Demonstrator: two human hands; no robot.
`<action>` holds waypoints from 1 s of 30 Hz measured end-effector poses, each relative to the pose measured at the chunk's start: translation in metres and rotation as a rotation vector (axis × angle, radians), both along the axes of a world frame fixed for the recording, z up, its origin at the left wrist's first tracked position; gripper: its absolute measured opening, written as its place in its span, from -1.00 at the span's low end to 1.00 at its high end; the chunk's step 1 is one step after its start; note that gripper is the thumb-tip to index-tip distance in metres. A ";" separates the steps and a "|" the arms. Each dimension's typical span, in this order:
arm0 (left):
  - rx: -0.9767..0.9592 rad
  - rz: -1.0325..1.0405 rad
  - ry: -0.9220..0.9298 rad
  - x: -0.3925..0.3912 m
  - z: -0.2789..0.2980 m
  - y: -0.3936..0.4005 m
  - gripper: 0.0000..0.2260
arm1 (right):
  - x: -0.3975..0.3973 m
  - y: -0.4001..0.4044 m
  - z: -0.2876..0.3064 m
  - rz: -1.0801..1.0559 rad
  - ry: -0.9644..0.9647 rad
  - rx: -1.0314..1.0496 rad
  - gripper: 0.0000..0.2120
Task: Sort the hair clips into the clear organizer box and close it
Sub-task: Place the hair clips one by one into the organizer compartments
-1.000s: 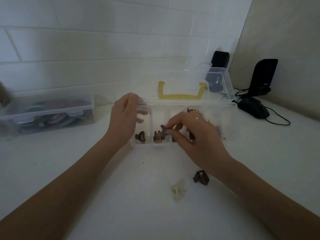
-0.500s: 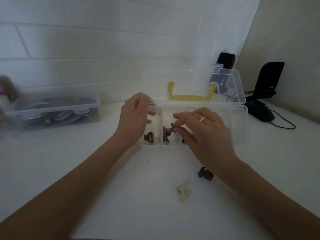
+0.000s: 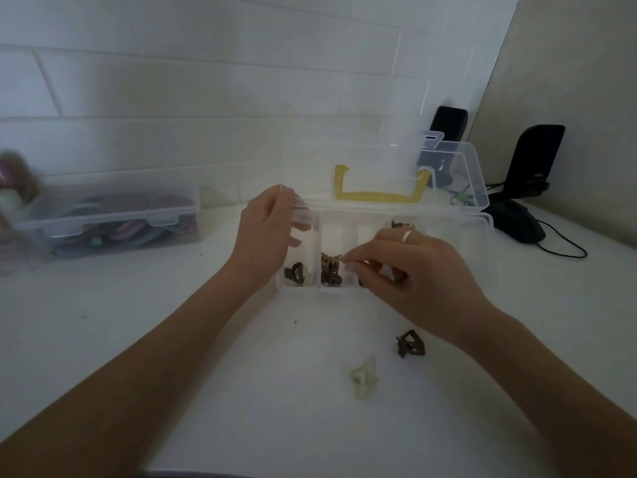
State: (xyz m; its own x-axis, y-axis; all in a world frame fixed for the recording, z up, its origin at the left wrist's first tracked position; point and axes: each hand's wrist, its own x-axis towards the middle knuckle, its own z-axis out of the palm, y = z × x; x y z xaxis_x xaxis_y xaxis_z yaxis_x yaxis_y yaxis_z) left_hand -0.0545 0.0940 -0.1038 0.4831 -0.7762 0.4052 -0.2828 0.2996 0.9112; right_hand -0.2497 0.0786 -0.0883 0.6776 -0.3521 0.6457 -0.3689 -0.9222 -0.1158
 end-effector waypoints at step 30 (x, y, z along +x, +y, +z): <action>0.015 0.044 0.106 0.009 0.002 -0.002 -0.75 | 0.014 0.014 0.002 0.089 -0.088 0.341 -0.91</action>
State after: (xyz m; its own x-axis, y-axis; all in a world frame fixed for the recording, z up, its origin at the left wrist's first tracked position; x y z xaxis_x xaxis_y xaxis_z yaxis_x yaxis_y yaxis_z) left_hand -0.0458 0.0924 -0.1017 0.5566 -0.7586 0.3387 -0.1969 0.2756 0.9409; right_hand -0.2360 0.0931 -0.0859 0.6621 -0.4995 0.5586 -0.2639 -0.8531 -0.4501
